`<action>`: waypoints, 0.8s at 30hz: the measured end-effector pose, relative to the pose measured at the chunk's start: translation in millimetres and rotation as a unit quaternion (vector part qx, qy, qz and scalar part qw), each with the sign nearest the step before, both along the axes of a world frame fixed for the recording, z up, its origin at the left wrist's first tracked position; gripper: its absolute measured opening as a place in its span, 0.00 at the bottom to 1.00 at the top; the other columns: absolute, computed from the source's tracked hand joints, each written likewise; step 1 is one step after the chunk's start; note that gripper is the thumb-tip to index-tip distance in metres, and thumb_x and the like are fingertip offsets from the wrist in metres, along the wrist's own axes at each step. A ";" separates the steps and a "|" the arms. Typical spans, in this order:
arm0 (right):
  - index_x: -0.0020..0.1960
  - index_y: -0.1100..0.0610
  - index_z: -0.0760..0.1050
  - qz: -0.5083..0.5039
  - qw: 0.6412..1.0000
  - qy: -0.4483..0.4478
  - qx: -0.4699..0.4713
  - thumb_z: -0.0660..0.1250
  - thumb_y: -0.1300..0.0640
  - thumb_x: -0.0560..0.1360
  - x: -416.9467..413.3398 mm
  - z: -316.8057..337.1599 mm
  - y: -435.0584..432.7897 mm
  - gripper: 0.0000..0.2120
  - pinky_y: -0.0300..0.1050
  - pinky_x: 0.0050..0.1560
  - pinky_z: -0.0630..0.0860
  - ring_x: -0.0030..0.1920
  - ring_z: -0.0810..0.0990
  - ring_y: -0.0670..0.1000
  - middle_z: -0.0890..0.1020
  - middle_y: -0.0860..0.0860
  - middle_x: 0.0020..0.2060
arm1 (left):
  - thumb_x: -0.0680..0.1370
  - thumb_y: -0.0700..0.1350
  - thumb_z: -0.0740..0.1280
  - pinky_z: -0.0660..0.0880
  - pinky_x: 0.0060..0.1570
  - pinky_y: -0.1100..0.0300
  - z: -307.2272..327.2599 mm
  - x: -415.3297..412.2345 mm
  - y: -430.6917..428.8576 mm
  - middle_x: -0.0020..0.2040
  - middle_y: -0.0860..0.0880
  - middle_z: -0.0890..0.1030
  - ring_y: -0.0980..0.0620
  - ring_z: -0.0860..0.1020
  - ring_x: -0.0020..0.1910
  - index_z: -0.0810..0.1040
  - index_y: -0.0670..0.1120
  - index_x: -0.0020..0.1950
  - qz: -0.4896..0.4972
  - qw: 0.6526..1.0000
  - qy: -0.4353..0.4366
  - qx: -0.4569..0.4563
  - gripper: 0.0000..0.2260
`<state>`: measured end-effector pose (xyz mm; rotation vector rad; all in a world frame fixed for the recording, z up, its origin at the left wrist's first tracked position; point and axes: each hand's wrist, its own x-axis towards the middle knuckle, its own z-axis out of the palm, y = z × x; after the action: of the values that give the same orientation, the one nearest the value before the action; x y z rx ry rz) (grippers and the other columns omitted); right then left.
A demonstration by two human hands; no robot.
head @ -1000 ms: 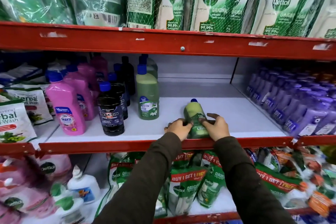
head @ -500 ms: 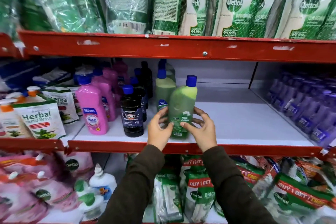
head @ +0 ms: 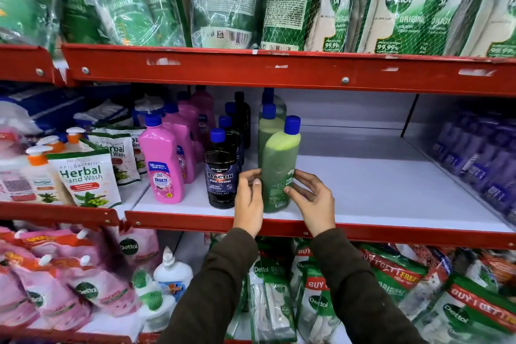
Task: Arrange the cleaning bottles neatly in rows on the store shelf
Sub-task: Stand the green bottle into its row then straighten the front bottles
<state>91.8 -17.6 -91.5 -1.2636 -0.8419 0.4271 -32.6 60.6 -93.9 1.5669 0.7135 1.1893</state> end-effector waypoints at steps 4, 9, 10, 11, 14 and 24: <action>0.73 0.53 0.69 0.062 0.991 -0.095 -0.067 0.72 0.64 0.73 -0.3 -0.9 -1.7 0.30 0.41 0.61 0.79 0.65 0.79 0.48 0.78 0.46 0.64 | 0.78 0.51 0.57 0.71 0.66 0.40 -1.7 2.4 4.0 0.55 0.45 0.78 0.47 0.77 0.56 0.70 0.57 0.52 -0.014 1.000 0.019 -0.007 0.04; 0.76 0.47 0.63 0.091 0.969 -0.181 -0.142 0.76 0.50 0.70 -2.9 7.5 -1.6 0.38 0.33 0.55 0.77 0.60 0.75 0.46 0.68 0.51 0.62 | 0.83 0.48 0.55 0.64 0.74 0.60 2.8 0.0 1.3 0.73 0.54 0.68 0.56 0.67 0.72 0.63 0.58 0.73 -0.080 0.996 0.035 -0.018 0.17; 0.76 0.47 0.64 0.093 0.971 -0.175 -0.135 0.76 0.50 0.70 -2.5 7.3 -1.1 0.38 0.36 0.56 0.78 0.59 0.77 0.48 0.70 0.51 0.61 | 0.84 0.45 0.55 0.64 0.70 0.67 4.2 -1.1 0.9 0.74 0.55 0.66 0.59 0.66 0.72 0.61 0.55 0.76 -0.100 0.994 0.033 -0.030 0.19; 0.76 0.48 0.64 0.096 0.974 -0.164 -0.126 0.76 0.51 0.71 -1.9 7.2 -1.7 0.37 0.38 0.57 0.79 0.60 0.79 0.48 0.73 0.51 0.61 | 0.84 0.44 0.54 0.65 0.67 0.72 4.5 -1.9 1.7 0.74 0.54 0.66 0.61 0.67 0.71 0.60 0.54 0.77 -0.116 0.992 0.030 -0.040 0.21; 0.72 0.53 0.63 0.116 0.981 -0.115 -0.108 0.71 0.59 0.75 2.0 4.7 -3.6 0.29 0.44 0.64 0.78 0.63 0.80 0.48 0.79 0.53 0.64 | 0.83 0.48 0.56 0.64 0.75 0.58 3.6 -1.8 2.3 0.75 0.52 0.69 0.57 0.69 0.73 0.63 0.57 0.75 -0.099 0.994 0.003 -0.043 0.20; 0.62 0.40 0.74 0.031 0.986 -0.110 -0.124 0.65 0.56 0.78 10.0 2.1 6.5 0.16 0.59 0.65 0.77 0.61 0.79 0.57 0.75 0.59 0.61 | 0.76 0.63 0.54 0.68 0.72 0.41 0.4 -0.3 0.5 0.67 0.48 0.75 0.46 0.74 0.68 0.71 0.70 0.55 -0.021 0.998 -0.035 -0.056 0.11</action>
<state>101.9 -11.1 -89.4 -1.5367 -1.0401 0.4579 -32.9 61.0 -93.6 1.4340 0.6858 1.1484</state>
